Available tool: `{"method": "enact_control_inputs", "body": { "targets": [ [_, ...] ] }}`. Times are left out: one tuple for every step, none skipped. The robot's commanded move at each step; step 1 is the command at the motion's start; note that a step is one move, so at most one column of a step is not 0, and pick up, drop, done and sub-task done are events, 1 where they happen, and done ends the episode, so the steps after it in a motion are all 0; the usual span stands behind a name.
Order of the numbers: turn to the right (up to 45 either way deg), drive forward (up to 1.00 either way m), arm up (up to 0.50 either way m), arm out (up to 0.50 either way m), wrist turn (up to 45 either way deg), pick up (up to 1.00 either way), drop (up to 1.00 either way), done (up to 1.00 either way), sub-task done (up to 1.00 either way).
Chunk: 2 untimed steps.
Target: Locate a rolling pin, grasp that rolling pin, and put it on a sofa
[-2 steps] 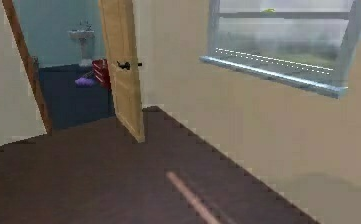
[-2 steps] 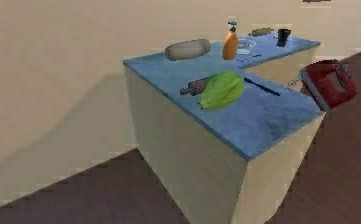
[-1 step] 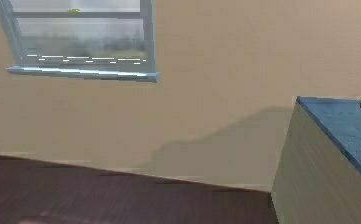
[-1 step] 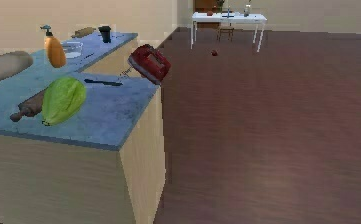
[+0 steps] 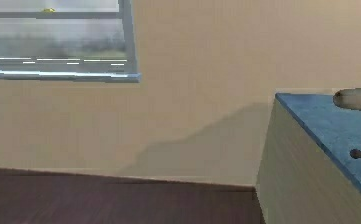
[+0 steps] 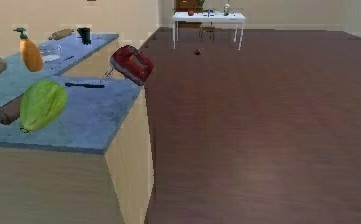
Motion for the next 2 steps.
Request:
{"method": "enact_control_inputs", "body": {
  "targets": [
    [3.0, 0.00, 0.00, 0.00, 0.0, 0.00, 0.00, 0.00, 0.00],
    [-45.0, 0.00, 0.00, 0.00, 0.0, 0.00, 0.00, 0.00, 0.00]
  ]
}}
